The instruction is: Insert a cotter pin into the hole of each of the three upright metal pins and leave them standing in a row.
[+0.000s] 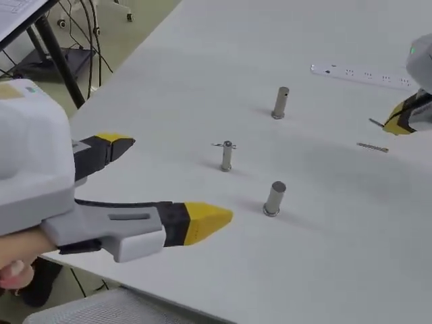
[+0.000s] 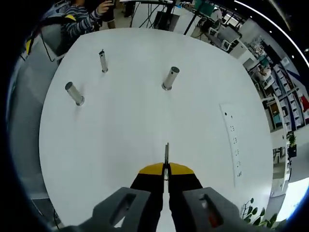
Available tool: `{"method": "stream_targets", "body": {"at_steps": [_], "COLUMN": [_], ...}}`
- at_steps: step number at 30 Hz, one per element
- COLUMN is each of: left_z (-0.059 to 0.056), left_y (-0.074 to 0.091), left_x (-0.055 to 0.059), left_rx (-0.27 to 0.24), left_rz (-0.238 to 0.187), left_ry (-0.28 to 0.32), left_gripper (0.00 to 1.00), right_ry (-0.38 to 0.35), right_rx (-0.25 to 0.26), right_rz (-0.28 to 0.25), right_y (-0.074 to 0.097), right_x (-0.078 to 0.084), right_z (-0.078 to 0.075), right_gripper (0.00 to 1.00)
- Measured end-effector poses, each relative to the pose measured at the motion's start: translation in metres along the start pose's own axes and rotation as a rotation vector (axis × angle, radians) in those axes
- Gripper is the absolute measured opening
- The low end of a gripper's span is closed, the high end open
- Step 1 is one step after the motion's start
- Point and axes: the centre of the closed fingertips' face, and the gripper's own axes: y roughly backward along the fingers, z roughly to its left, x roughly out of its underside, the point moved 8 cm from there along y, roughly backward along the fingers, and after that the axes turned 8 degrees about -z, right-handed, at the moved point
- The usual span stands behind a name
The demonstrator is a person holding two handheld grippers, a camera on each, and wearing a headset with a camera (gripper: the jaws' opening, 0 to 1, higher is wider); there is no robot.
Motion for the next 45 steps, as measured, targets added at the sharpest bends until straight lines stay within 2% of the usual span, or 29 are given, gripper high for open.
{"method": "stream_targets", "body": {"at_steps": [4, 5, 7, 10, 13, 15, 18, 22, 27, 28, 32, 33, 38, 45], "left_z": [-0.001, -0.001, -0.001, -0.001, -0.002, -0.002, -0.005, -0.009, -0.013, -0.014, -0.022, -0.020, -0.029, -0.047], "left_y": [-0.002, -0.003, -0.005, -0.008, -0.011, -0.014, -0.018, -0.023, -0.030, -0.032, -0.043, -0.046, -0.061, -0.078], "left_x": [-0.003, -0.004, -0.005, -0.007, -0.010, -0.012, -0.013, -0.013, -0.016, -0.017, -0.026, -0.028, -0.039, -0.055], "left_rx": [0.009, 0.010, 0.017, 0.025, 0.032, 0.038, 0.051, 0.072, 0.089, 0.097, 0.129, 0.137, 0.196, 0.285], "left_rz": [-0.011, -0.017, -0.020, -0.019, -0.022, -0.024, -0.019, -0.007, -0.006, -0.008, -0.006, -0.007, -0.015, -0.022], "left_ry": [0.014, 0.020, 0.024, 0.027, 0.032, 0.039, 0.047, 0.050, 0.075, 0.076, 0.035, 0.033, 0.019, -0.023], "left_gripper": [0.93, 0.92, 0.92, 0.90, 0.89, 0.87, 0.82, 0.80, 0.77, 0.77, 0.72, 0.71, 0.67, 0.59], "right_ry": [0.041, 0.039, 0.041, 0.048, 0.062, 0.098, 0.089, 0.043, 0.039, 0.046, 0.081, 0.088, 0.123, 0.190], "right_rx": [0.055, 0.068, 0.095, 0.130, 0.184, 0.261, 0.334, 0.388, 0.425, 0.463, 0.507, 0.511, 0.513, 0.485], "right_rz": [-0.039, -0.057, -0.095, -0.141, -0.207, -0.260, -0.324, -0.381, -0.411, -0.413, -0.386, -0.383, -0.387, -0.401], "right_y": [0.018, 0.024, 0.031, 0.043, 0.056, 0.065, 0.075, 0.088, 0.098, 0.102, 0.105, 0.105, 0.106, 0.104], "right_x": [-0.004, -0.006, -0.007, -0.012, -0.020, -0.025, -0.028, -0.030, -0.031, -0.031, -0.029, -0.030, -0.034, -0.048], "right_z": [0.006, 0.008, 0.004, 0.010, 0.017, 0.020, 0.031, 0.048, 0.063, 0.068, 0.084, 0.088, 0.103, 0.123], "right_gripper": [0.00, 0.00, 0.00, 0.00, 0.00, 0.00, 0.00, 0.00, 0.00, 0.00, 0.00, 0.00, 0.00, 0.00]}}
